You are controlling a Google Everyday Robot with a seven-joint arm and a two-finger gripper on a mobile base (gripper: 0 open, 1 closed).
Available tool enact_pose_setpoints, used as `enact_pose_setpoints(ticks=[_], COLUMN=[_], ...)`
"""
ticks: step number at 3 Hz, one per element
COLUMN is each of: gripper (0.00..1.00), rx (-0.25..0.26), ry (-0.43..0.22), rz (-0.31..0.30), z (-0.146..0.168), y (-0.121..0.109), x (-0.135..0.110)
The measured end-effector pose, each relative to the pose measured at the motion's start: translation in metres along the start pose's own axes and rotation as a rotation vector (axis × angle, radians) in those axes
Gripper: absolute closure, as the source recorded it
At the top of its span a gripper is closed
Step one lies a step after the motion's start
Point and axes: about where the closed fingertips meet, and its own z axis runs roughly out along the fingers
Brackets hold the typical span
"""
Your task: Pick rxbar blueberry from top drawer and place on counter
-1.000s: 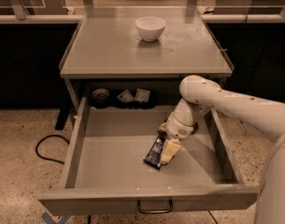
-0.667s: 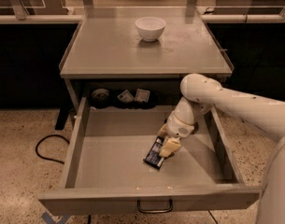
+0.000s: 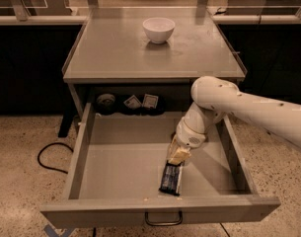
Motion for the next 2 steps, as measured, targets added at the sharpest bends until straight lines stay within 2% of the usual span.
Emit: enact_pose_setpoints(ticks=[1,2], gripper=[1.00,1.00], rx=[0.194,0.342], ry=[0.013,0.024], rz=[-0.039,-0.082], z=[-0.029,-0.047], y=[0.041,0.100], x=[-0.028,-0.058])
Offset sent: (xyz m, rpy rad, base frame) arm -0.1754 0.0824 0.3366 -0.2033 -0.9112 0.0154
